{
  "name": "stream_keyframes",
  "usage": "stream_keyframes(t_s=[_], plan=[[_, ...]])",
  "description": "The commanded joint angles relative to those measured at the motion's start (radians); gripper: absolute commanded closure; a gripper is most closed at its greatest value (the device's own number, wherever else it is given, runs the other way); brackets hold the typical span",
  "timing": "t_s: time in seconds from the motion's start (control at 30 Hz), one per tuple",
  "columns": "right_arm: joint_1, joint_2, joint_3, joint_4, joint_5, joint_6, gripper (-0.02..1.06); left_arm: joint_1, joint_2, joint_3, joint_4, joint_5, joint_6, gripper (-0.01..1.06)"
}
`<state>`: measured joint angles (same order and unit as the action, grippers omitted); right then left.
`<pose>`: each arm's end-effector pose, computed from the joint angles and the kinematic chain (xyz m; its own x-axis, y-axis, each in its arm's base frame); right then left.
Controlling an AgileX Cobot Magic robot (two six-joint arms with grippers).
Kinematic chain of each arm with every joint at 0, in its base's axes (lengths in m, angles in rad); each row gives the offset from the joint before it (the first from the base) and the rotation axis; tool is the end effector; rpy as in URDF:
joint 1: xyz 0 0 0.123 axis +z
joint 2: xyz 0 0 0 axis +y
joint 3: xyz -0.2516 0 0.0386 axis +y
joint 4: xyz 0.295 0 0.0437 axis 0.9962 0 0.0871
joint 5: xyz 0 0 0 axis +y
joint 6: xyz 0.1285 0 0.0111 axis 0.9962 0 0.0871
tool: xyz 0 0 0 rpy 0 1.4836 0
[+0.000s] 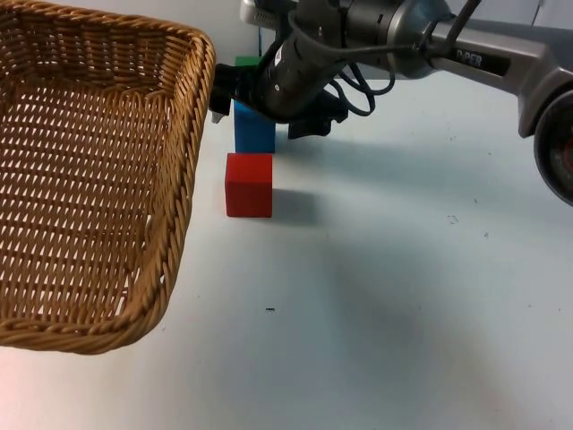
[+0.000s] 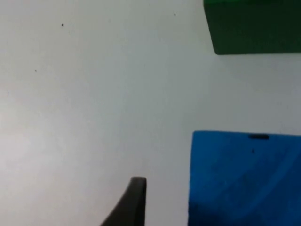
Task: Pick up the basket with the left hand and place the blue cube into the basket with the right hand.
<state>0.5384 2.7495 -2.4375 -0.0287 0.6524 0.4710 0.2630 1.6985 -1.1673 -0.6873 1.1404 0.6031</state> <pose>0.5367 0.3179 0.0353 -0.8129 0.0192 -0.5821 -0.1674 0.9496 0.2650 0.3635 0.0208 0.1510 -0.9694 -0.0327 -0.2433 0.1041 0.8428 -0.5281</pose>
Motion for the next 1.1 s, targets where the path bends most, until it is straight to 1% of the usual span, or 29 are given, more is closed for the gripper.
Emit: stream_keyframes(t_s=[0.0, 0.07, 0.1, 0.13, 0.17, 0.2, 0.27, 0.33, 0.37, 0.43, 0.5, 0.53, 0.57, 0.6, 0.63, 0.67, 0.7, 0.83, 0.93, 0.97, 1.0, 1.07], plan=[[0.005, -0.001, -0.008, -0.003, -0.011, -0.008, 0.13, 0.001, -0.014, -0.007, -0.04, 0.013, 0.003, 1.05], [0.005, -0.001, -0.008, -0.003, -0.016, -0.008, 0.14, 0.001, -0.014, -0.007, -0.04, 0.013, 0.003, 1.05], [0.005, -0.001, -0.008, -0.004, -0.022, -0.008, 0.17, 0.001, -0.014, -0.007, -0.04, 0.013, 0.003, 1.05], [0.005, -0.001, -0.008, -0.004, -0.026, -0.006, 0.21, 0.001, -0.014, -0.007, -0.04, 0.013, 0.003, 1.05], [0.005, -0.001, -0.008, -0.004, -0.028, -0.002, 0.28, 0.001, -0.014, -0.007, -0.04, 0.013, 0.003, 1.05], [0.005, -0.001, -0.008, -0.004, -0.028, -0.002, 0.28, 0.001, -0.014, -0.007, -0.04, 0.013, 0.003, 1.05], [0.005, -0.001, -0.008, -0.007, -0.029, 0.001, 0.37, 0.001, -0.014, -0.007, -0.04, 0.013, 0.007, 1.05], [0.005, -0.001, -0.008, -0.021, -0.029, 0.016, 0.42, 0.001, -0.014, -0.007, -0.04, 0.013, 0.007, 1.05], [0.005, -0.001, -0.008, -0.021, -0.029, 0.016, 0.42, 0.001, -0.014, -0.007, -0.04, 0.013, 0.007, 1.05], [0.005, -0.001, -0.008, -0.021, -0.022, 0.026, 0.49, 0.001, -0.014, -0.007, -0.04, 0.013, 0.007, 1.05], [0.005, -0.001, -0.008, -0.021, -0.023, 0.026, 0.63, 0.001, -0.014, -0.007, -0.04, 0.013, 0.007, 1.05], [0.005, -0.001, -0.008, -0.021, -0.023, 0.026, 0.63, 0.001, -0.014, -0.007, -0.04, 0.013, 0.007, 1.05], [0.005, -0.001, -0.008, -0.021, -0.023, 0.026, 0.73, 0.001, -0.014, -0.007, -0.04, 0.013, 0.007, 1.05], [0.005, -0.001, -0.008, -0.019, -0.023, 0.026, 0.87, 0.001, -0.014, -0.007, -0.04, 0.013, 0.007, 1.05], [0.005, -0.003, -0.008, -0.019, -0.023, 0.026, 0.98, 0.001, -0.014, -0.007, -0.04, 0.013, 0.007, 1.05], [0.005, -0.003, -0.008, -0.019, -0.023, 0.026, 0.98, 0.001, -0.014, -0.007, -0.04, 0.013, 0.007, 1.05], [0.005, -0.005, -0.01, -0.019, -0.025, 0.026, 1.05, 0.001, -0.014, -0.007, -0.04, 0.013, 0.007, 1.05], [0.005, -0.009, -0.035, -0.012, -0.012, 0.026, 1.05, 0.001, -0.014, -0.007, -0.04, 0.011, 0.007, 1.05], [0.005, -0.028, -0.066, -0.012, 0.018, 0.026, 1.05, 0.001, -0.014, -0.007, -0.042, 0.01, 0.002, 1.05], [0.005, -0.042, -0.084, -0.022, 0.061, 0.026, 1.05, 0.001, -0.014, -0.007, -0.042, 0.01, -0.001, 1.05], [0.005, -0.042, -0.084, -0.022, 0.061, 0.026, 1.05, 0.001, -0.014, -0.007, -0.042, 0.01, -0.001, 1.05], [0.005, -0.063, -0.11, -0.026, 0.124, 0.021, 1.05, 0.001, -0.006, -0.007, -0.044, 0.01, 0.0, 1.05]])
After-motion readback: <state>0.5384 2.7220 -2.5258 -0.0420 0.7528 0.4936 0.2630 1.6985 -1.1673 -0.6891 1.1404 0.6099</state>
